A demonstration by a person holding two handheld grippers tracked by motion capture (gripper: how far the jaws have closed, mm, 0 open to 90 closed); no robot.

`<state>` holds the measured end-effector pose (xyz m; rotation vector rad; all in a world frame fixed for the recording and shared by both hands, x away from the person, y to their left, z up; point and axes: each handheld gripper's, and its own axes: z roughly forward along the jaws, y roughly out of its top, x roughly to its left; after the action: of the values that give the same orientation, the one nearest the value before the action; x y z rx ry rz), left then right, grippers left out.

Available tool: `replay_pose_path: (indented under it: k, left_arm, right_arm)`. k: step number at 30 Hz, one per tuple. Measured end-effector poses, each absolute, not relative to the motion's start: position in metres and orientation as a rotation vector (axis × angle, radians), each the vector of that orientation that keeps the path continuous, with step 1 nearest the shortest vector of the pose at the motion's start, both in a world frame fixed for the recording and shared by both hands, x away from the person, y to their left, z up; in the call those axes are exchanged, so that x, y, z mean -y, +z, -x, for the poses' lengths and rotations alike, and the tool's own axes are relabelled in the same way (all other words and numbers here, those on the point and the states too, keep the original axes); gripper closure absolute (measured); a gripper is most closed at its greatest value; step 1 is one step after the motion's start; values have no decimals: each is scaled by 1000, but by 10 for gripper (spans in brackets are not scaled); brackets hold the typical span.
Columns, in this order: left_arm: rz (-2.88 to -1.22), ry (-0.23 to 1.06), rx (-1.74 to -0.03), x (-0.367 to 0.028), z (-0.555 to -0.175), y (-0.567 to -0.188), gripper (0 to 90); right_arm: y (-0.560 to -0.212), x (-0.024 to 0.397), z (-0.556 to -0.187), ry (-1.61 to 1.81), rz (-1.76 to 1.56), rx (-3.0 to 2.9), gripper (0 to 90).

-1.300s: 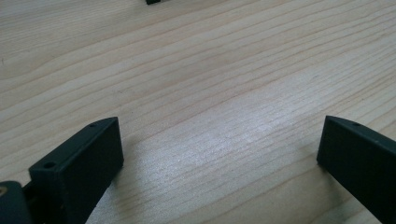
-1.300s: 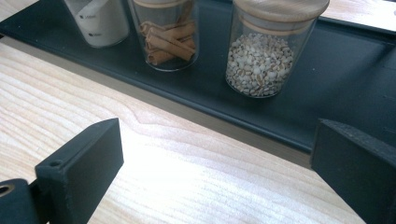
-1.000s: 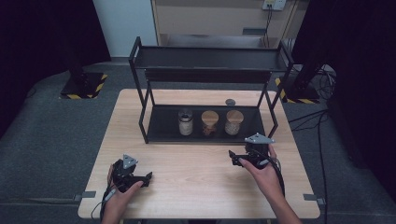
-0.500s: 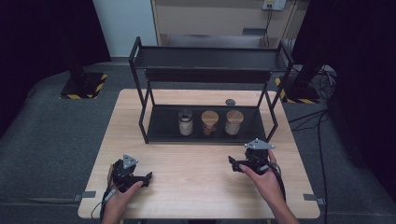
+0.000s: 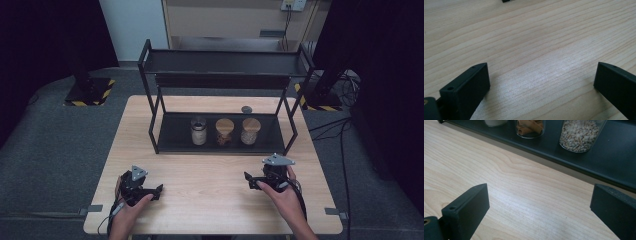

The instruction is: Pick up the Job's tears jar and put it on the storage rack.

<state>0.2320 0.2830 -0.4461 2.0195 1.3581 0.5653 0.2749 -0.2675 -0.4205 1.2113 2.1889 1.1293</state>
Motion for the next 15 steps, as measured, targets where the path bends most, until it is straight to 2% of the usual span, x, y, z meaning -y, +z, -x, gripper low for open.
replay_pose_path:
  k: [15]
  left_arm:
    - [-2019, 565, -1358, -283, -232, -446, 0]
  right_arm:
    - [-426, 262, -264, 1139, -1167, -2223, 23]
